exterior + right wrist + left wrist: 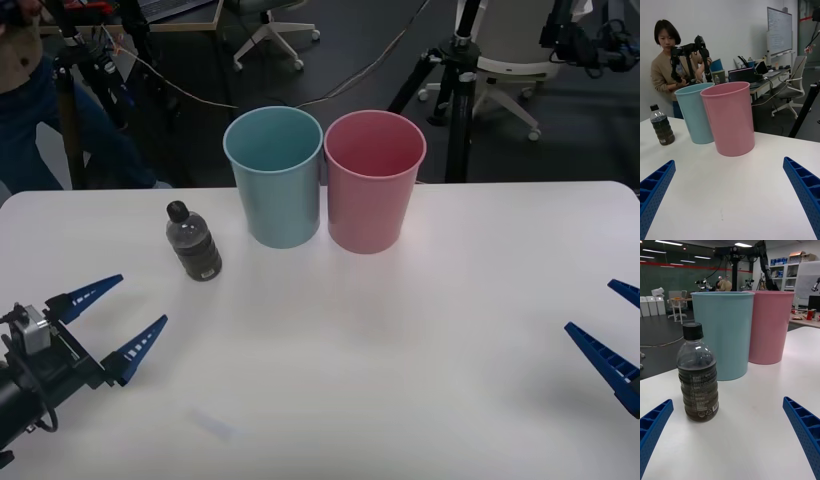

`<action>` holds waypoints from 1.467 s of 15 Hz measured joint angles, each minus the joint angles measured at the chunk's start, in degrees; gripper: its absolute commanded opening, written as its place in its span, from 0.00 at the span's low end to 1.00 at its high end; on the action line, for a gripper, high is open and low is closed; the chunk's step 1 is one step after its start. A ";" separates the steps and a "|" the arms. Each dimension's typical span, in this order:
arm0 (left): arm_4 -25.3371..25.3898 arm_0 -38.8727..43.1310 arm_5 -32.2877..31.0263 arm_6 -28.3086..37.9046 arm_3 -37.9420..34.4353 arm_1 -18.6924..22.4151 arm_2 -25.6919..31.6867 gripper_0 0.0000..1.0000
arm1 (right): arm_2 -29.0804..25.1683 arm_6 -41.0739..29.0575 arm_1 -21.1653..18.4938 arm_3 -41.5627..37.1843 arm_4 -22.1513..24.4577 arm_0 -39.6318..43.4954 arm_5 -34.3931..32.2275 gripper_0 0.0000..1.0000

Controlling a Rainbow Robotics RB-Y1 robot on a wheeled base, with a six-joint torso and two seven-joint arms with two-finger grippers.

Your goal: Grasp the object on the table and drop it into the matching bin: aluminum can to the light blue bin, PET bottle to the pink bin.

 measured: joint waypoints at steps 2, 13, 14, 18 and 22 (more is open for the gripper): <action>-0.27 -2.38 0.00 -1.93 3.35 0.00 -0.07 1.00 | 0.00 0.00 0.00 0.00 0.00 0.00 0.00 1.00; -2.92 -14.30 1.50 -5.06 17.13 -0.44 -0.64 1.00 | 0.00 0.00 0.00 0.00 0.00 0.00 0.00 1.00; -3.05 -14.58 2.21 -5.17 17.14 -0.62 -0.68 1.00 | 0.00 0.00 0.00 0.00 0.00 0.00 0.00 1.00; -3.55 -16.00 4.70 -5.24 17.15 -1.81 -1.04 1.00 | 0.00 0.00 0.00 0.00 0.00 0.00 0.00 1.00; -3.88 -18.06 6.05 -5.40 18.47 -2.64 -2.07 1.00 | 0.00 0.00 0.00 0.00 0.00 0.00 0.00 1.00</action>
